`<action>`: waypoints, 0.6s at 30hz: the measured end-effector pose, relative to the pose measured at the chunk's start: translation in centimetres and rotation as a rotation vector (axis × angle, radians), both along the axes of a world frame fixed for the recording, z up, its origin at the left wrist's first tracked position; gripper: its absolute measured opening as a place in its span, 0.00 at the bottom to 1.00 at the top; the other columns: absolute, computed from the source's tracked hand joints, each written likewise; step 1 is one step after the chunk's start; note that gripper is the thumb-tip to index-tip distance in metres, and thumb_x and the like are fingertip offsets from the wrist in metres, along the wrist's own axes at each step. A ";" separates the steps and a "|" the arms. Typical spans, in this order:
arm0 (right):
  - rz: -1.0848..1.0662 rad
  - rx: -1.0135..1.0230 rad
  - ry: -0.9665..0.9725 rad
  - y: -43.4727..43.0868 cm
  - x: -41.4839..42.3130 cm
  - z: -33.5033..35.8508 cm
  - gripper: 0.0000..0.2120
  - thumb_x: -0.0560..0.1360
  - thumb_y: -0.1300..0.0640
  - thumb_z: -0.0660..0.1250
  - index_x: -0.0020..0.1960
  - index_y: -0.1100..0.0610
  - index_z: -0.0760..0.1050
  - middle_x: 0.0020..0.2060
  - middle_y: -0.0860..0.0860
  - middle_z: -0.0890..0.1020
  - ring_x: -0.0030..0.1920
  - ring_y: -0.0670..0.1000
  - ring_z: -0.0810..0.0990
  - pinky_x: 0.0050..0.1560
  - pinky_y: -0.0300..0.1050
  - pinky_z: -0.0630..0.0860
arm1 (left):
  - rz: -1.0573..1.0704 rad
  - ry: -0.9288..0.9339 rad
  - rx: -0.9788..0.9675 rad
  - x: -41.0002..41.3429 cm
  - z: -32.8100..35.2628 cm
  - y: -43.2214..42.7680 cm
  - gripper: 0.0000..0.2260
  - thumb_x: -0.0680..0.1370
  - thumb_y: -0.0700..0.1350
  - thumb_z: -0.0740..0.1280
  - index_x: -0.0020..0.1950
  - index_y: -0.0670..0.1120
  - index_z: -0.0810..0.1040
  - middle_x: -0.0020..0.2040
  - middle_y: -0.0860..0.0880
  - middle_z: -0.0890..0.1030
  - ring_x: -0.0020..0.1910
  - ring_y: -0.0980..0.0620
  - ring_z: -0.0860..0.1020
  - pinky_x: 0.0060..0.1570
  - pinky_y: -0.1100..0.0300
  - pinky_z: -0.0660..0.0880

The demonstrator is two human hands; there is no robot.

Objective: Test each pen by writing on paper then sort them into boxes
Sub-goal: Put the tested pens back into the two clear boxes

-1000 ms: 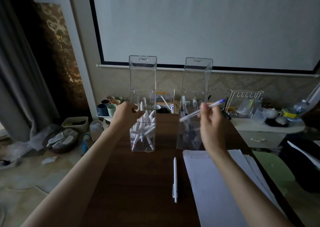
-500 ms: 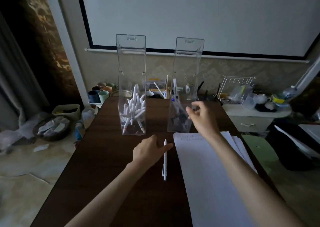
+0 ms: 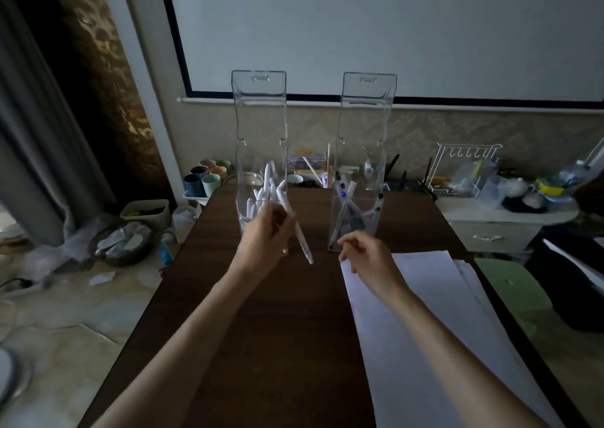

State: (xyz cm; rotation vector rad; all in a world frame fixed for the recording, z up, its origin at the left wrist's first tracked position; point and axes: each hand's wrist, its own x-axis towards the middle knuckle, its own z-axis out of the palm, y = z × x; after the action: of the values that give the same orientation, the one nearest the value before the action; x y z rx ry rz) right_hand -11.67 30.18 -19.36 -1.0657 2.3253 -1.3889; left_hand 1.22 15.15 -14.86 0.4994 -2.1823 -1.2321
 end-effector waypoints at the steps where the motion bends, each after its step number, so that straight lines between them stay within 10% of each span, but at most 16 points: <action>1: 0.025 0.007 0.017 -0.4 0.2 0.2 0.06 0.80 0.60 0.58 0.49 0.53 0.74 0.38 0.49 0.79 0.33 0.36 0.76 0.34 0.31 0.71 | 0.041 0.062 -0.060 0.2 1.5 -0.8 0.05 0.79 0.45 0.63 0.48 0.43 0.71 0.41 0.50 0.79 0.37 0.54 0.79 0.36 0.61 0.79; 6: 0.085 0.033 0.047 -1.9 1.1 0.2 0.07 0.80 0.61 0.59 0.48 0.52 0.74 0.35 0.48 0.79 0.30 0.41 0.74 0.34 0.37 0.72 | 0.318 0.259 -0.234 -1.2 7.1 -5.3 0.06 0.78 0.44 0.65 0.49 0.42 0.73 0.40 0.51 0.78 0.38 0.53 0.77 0.37 0.61 0.76; 11: 0.092 0.088 0.027 -2.1 1.2 -0.2 0.06 0.80 0.59 0.59 0.50 0.52 0.74 0.37 0.48 0.79 0.33 0.36 0.75 0.38 0.33 0.70 | 0.355 -0.133 -0.272 -3.1 5.1 -9.2 0.16 0.74 0.51 0.70 0.56 0.41 0.75 0.49 0.48 0.79 0.45 0.48 0.77 0.43 0.57 0.73; 18: 0.051 -0.048 -0.038 -3.9 0.8 3.0 0.08 0.80 0.62 0.58 0.52 0.53 0.74 0.41 0.50 0.80 0.34 0.42 0.76 0.33 0.32 0.70 | 0.236 -0.037 -0.101 -0.3 -1.7 -8.2 0.44 0.66 0.53 0.76 0.73 0.44 0.55 0.65 0.44 0.60 0.66 0.47 0.60 0.65 0.50 0.63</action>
State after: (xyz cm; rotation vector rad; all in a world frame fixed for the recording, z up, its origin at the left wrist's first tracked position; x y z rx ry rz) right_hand -10.86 26.28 -16.36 -1.0941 2.2330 -1.4402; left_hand 0.95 6.97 -16.56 0.7198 -2.1325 -0.9884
